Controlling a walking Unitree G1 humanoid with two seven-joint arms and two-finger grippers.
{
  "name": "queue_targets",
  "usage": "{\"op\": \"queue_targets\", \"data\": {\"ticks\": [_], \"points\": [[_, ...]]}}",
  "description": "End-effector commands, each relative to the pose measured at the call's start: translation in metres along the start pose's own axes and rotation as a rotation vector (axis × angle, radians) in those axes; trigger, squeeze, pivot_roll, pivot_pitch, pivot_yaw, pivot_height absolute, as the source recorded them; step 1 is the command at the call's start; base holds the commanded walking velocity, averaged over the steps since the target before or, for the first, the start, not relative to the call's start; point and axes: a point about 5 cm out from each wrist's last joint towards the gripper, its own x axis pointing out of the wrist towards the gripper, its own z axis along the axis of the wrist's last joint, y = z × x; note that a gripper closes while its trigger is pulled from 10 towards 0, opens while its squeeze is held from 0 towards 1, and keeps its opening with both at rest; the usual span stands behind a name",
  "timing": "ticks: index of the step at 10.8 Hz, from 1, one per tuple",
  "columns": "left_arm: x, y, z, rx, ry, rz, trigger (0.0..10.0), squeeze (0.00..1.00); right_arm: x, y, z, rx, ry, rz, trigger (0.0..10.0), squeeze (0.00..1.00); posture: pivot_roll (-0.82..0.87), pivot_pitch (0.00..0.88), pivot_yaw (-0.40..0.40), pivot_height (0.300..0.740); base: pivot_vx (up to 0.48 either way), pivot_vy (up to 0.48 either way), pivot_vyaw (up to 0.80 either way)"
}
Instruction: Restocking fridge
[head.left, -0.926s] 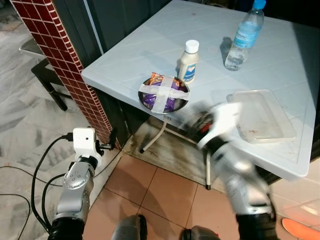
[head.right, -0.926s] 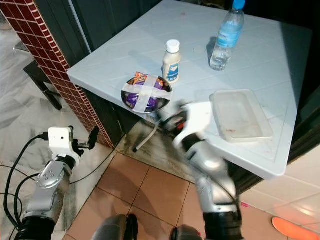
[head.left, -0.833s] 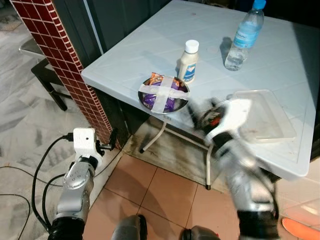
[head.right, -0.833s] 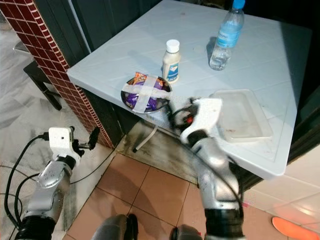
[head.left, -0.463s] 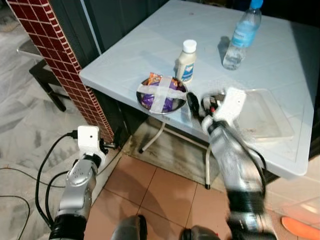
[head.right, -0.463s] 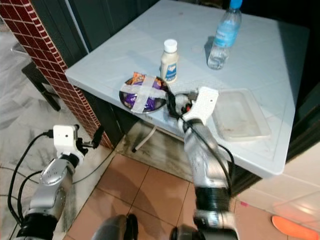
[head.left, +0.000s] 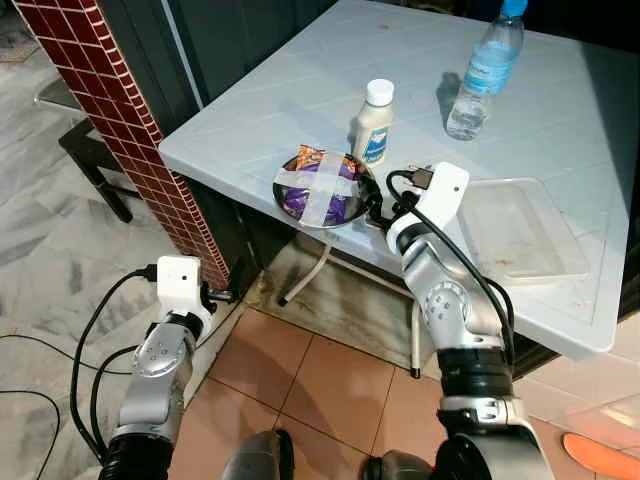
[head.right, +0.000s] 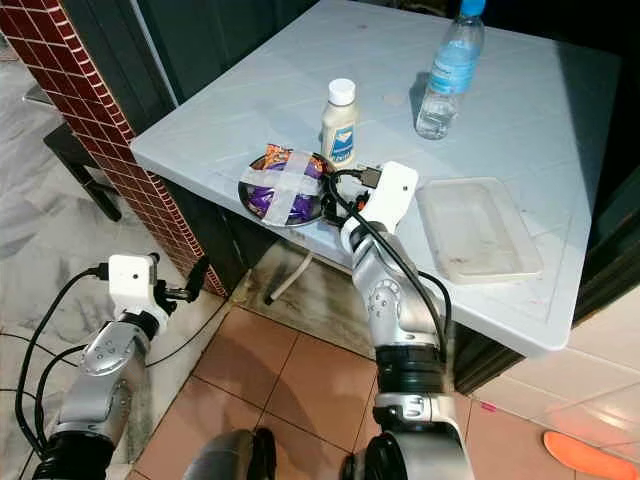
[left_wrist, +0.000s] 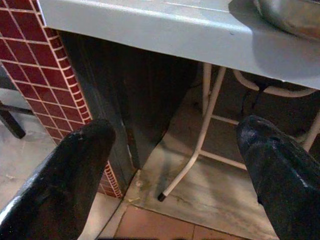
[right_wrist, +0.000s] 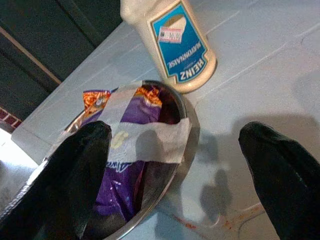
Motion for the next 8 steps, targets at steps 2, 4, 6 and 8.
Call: {"op": "queue_targets", "data": {"ticks": [2, 4, 6, 8], "points": [[-0.002, 0.001, 0.001, 0.008, -0.001, 0.005, 10.0, 0.00, 0.000, 0.007, -0.002, -0.006, 0.046, -0.002, 10.0, 0.00, 0.03, 0.100, 0.076, 0.740, 0.000, 0.000, 0.00], [-0.002, 0.000, 0.000, 0.007, 0.003, 0.003, 10.0, 0.00, -0.005, 0.009, -0.004, 0.012, 0.062, -0.006, 10.0, 0.00, 0.02, 0.102, 0.077, 0.740, 0.000, 0.000, 0.00], [-0.001, -0.002, 0.000, 0.006, 0.003, -0.002, 10.0, 0.00, 0.000, 0.012, -0.004, 0.034, 0.079, -0.005, 10.0, 0.00, 0.02, 0.101, 0.076, 0.740, 0.000, 0.000, 0.00], [-0.001, -0.002, 0.000, 0.005, 0.003, -0.001, 10.0, 0.00, 0.005, 0.016, -0.007, 0.032, 0.139, -0.006, 10.0, 0.00, 0.02, 0.101, 0.073, 0.740, 0.000, 0.000, 0.00]]}}
